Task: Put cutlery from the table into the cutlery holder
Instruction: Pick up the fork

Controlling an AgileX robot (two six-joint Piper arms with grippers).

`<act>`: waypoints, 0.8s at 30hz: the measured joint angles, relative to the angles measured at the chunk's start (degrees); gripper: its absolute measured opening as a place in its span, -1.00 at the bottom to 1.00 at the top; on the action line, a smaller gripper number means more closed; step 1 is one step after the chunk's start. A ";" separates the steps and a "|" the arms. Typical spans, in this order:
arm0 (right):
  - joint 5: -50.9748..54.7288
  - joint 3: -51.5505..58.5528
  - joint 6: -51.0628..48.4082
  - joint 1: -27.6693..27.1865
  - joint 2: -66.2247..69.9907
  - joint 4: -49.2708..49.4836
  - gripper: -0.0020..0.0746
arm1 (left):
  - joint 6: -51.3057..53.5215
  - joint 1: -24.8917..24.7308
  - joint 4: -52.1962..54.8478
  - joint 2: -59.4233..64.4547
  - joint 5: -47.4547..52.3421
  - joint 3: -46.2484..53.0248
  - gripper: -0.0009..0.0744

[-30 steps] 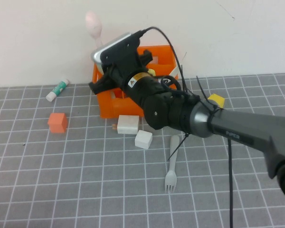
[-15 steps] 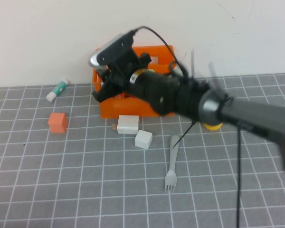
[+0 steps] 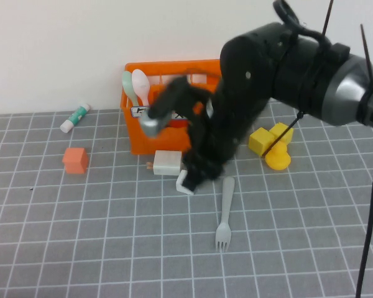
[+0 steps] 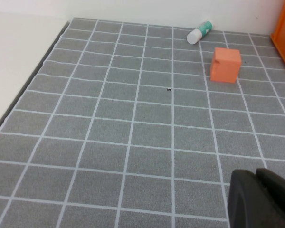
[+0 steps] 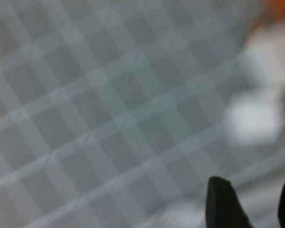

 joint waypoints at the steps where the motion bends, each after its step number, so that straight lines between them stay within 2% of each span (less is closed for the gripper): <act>1: 2.52 0.69 2.60 0.00 0.00 -0.11 -0.28 | 0.00 0.00 0.00 0.00 0.00 0.00 -0.98; 3: 4.51 3.09 9.30 0.00 0.00 -0.22 -0.28 | 0.00 0.00 0.00 0.00 0.00 0.00 -0.98; 6: 1.88 7.57 16.76 -0.08 0.00 0.64 -0.28 | 0.00 0.00 0.00 0.00 0.00 0.00 -0.98; 13: -19.15 19.17 29.86 -0.74 0.00 9.04 -0.28 | 0.13 0.00 0.00 0.00 0.00 0.00 -0.98; 16: -23.72 21.52 31.88 -0.96 0.00 9.72 -0.28 | 0.13 0.00 0.00 0.00 0.00 0.00 -0.98; 24: -24.18 21.90 43.50 -1.57 0.12 0.76 -0.27 | 0.13 0.00 0.00 0.00 0.00 0.00 -0.98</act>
